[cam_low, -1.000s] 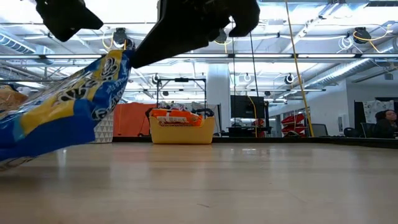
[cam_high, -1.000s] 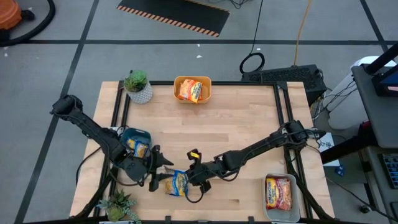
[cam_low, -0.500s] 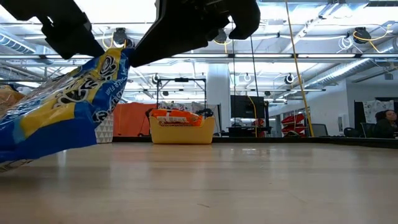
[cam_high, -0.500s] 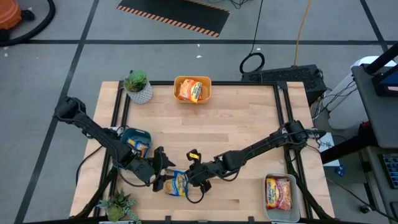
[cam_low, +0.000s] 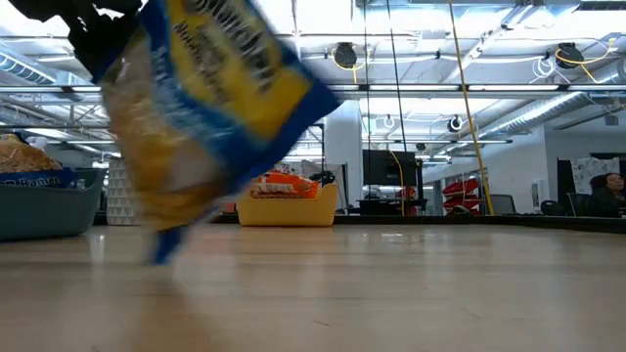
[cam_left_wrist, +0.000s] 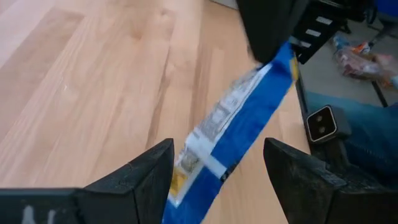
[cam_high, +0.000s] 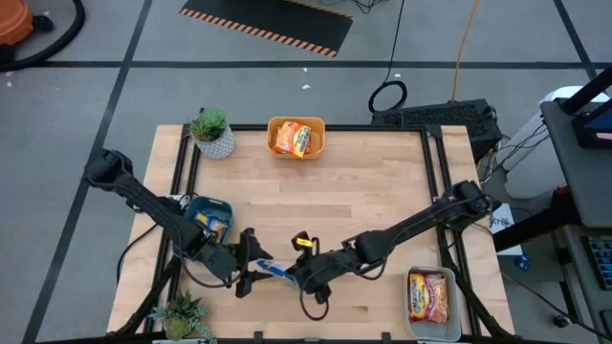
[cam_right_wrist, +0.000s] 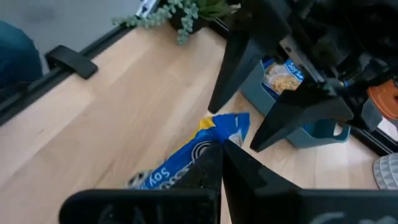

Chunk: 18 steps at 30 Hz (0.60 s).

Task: Sort Maruchan noodles
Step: Put the blue noodle pack into the blue bin

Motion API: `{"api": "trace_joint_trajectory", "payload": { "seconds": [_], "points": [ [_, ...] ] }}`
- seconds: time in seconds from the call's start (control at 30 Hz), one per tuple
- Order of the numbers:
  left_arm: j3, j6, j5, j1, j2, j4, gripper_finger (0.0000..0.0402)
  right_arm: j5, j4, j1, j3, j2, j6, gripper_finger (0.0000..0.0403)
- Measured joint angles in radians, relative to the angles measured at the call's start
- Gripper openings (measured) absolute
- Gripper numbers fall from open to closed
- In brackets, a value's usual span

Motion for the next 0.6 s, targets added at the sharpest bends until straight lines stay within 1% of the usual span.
{"api": "trace_joint_trajectory", "payload": {
  "seconds": [0.07, 0.2, 0.3, 0.43, 0.6],
  "points": [
    [0.0, 0.027, 0.008, 0.0, 0.011, 0.028, 0.0253, -0.001, -0.003, 0.006, 0.0, -0.01, 0.0, 0.0],
    [0.0, 0.103, 0.053, 0.0, 0.048, 0.134, 0.0253, 0.0, -0.004, 0.011, 0.0, -0.01, 0.0, 0.0],
    [0.0, 0.15, 0.056, 0.008, 0.079, 0.2, 0.0253, 0.0, -0.004, 0.011, 0.0, -0.01, -0.003, 0.0],
    [0.0, 0.175, 0.065, 0.036, 0.125, 0.211, 0.0253, 0.001, -0.003, 0.011, 0.0, -0.01, -0.004, 0.0],
    [0.0, 0.223, 0.154, 0.06, 0.185, 0.22, 0.0253, 0.003, -0.005, 0.011, 0.0, -0.01, -0.008, 0.0]
  ]
}}
